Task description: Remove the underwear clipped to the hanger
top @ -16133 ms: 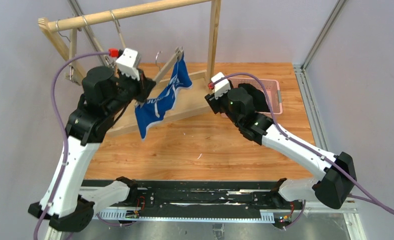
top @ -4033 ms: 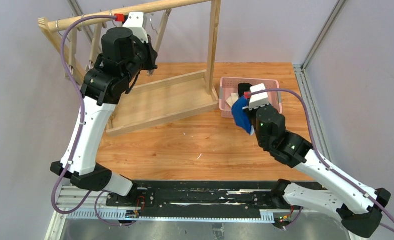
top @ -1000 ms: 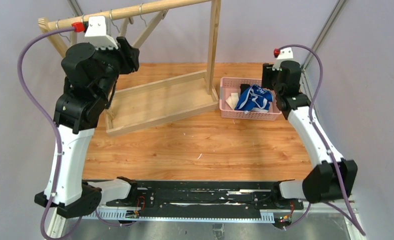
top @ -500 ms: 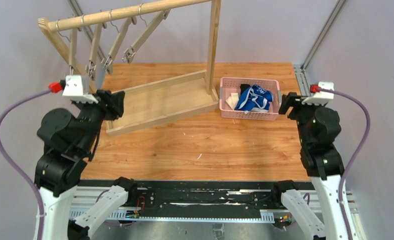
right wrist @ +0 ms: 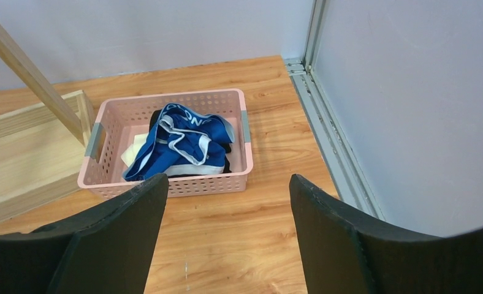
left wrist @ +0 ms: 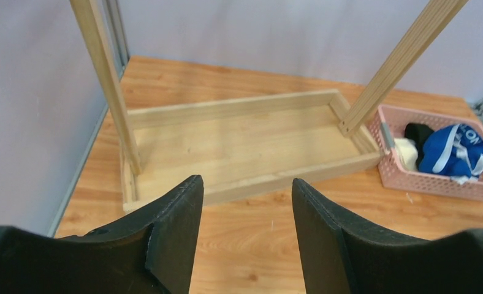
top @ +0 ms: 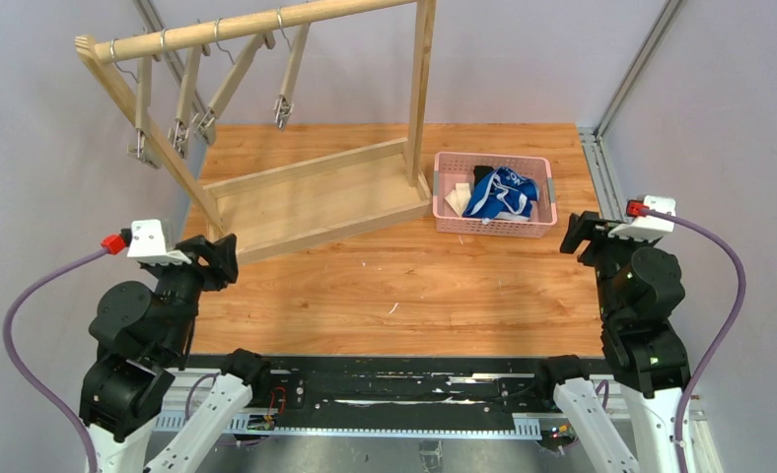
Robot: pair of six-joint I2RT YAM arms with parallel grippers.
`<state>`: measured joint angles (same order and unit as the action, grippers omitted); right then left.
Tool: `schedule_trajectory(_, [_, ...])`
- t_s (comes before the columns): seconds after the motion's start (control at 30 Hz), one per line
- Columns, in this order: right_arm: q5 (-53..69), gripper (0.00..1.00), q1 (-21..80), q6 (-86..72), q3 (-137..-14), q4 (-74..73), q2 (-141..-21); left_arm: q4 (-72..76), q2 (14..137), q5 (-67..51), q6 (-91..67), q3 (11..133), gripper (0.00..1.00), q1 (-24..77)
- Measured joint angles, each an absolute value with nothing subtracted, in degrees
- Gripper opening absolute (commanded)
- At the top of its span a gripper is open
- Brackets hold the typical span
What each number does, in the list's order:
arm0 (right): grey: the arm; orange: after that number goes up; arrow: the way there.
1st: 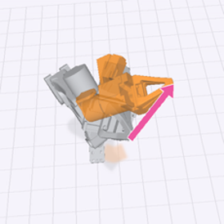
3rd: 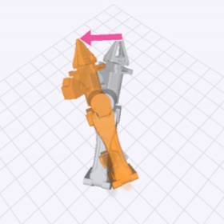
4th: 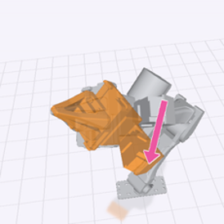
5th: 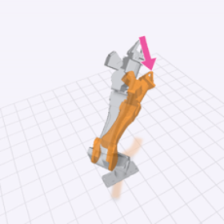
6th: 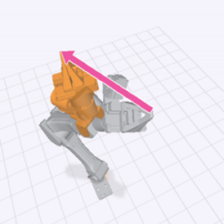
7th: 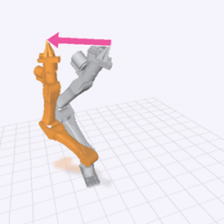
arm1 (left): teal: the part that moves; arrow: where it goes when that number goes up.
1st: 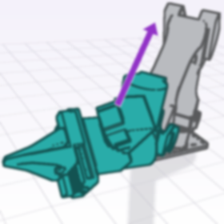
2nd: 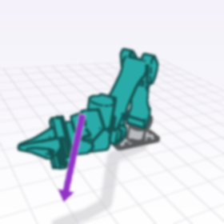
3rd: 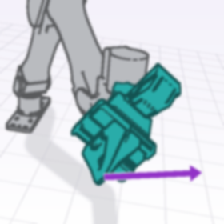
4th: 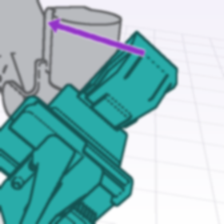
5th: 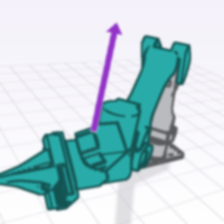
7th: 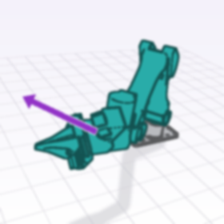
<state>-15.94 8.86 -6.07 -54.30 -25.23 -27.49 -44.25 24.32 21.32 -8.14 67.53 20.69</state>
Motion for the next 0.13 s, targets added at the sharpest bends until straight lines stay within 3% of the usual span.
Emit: schedule_trajectory(0.13, [-16.0, 0.74, 8.9, -6.3, -54.3, -25.6, -28.0, -43.8, 20.1, 20.4, -9.5, 60.7, 0.62, 20.7])
